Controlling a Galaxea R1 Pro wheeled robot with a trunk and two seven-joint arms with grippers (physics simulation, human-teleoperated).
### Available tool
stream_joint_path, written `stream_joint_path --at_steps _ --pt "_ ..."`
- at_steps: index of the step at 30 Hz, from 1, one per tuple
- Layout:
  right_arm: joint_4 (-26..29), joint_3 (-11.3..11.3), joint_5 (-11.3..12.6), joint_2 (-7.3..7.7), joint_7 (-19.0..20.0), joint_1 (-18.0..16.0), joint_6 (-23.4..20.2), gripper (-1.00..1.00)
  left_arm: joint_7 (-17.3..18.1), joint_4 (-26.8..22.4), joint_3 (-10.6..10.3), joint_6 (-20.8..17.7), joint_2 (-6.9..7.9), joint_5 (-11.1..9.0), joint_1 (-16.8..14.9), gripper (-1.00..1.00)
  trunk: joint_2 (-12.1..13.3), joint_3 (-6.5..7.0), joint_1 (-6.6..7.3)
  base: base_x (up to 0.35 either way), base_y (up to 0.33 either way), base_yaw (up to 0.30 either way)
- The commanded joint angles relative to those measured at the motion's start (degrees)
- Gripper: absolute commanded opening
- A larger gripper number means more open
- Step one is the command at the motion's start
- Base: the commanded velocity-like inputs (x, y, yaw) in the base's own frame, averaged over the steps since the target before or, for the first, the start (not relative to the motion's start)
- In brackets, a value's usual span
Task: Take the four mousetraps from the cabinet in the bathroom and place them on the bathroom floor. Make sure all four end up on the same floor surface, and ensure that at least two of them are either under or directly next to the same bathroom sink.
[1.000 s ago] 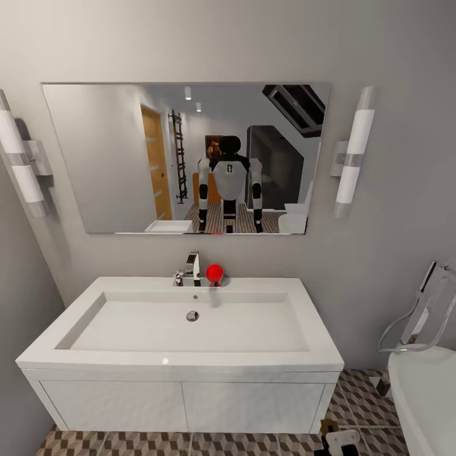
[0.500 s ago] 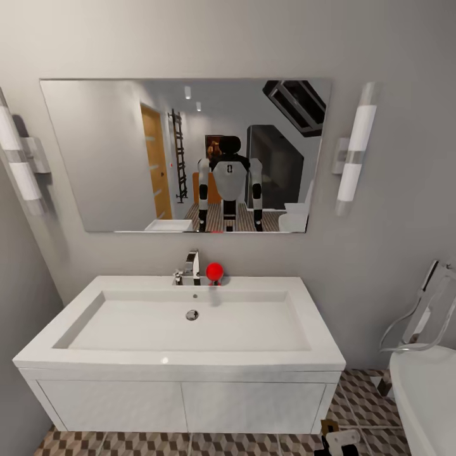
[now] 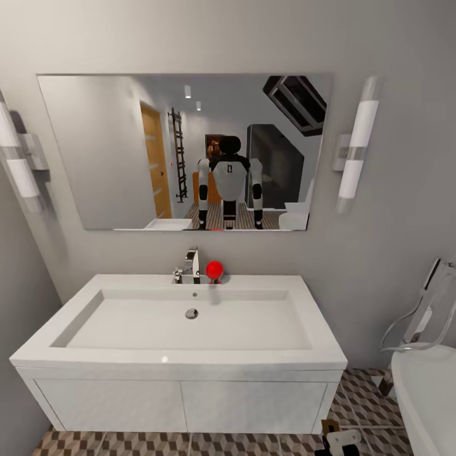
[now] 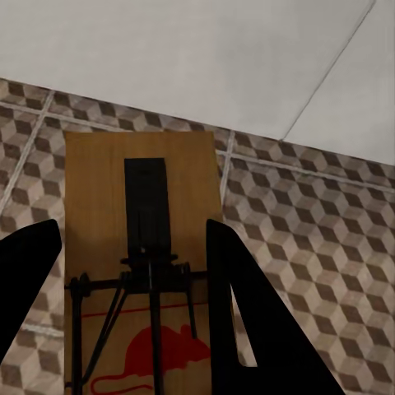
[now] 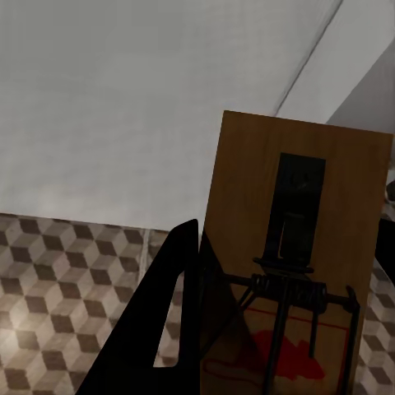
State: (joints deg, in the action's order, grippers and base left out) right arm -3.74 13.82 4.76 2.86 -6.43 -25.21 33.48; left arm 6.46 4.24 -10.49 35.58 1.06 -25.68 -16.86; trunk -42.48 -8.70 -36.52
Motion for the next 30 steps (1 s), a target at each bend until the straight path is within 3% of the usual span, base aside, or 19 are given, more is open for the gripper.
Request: stream_joint_path --at_steps 1,13,23,30 --pt "-0.22 0.51 0.6 -0.01 0.08 -0.1 0.36 -1.0 0.49 0.24 -0.28 0.31 -0.01 -0.62 -0.11 -1.0 -0.5 -0.28 -0.24 0.0 0.0 0.0" --pt "-0.3 0.51 0.6 0.1 0.55 -0.07 0.36 -1.0 0.55 0.24 -0.42 0.4 -0.01 -0.75 -0.11 -1.0 -5.31 -2.43 -2.88 0.0 0.0 0.0" --pt "-0.39 0.49 0.7 0.11 0.66 2.14 1.01 -1.0 -0.33 -0.57 -0.23 0.29 0.08 -1.08 -0.11 -1.0 -9.32 -4.23 -5.07 0.0 0.0 0.0" --pt "-0.39 0.51 0.77 0.13 0.3 4.97 9.8 -1.0 -10.07 -2.3 0.22 0.4 0.01 -1.21 -0.11 -1.0 -12.13 -5.48 -6.61 0.0 0.0 0.0"
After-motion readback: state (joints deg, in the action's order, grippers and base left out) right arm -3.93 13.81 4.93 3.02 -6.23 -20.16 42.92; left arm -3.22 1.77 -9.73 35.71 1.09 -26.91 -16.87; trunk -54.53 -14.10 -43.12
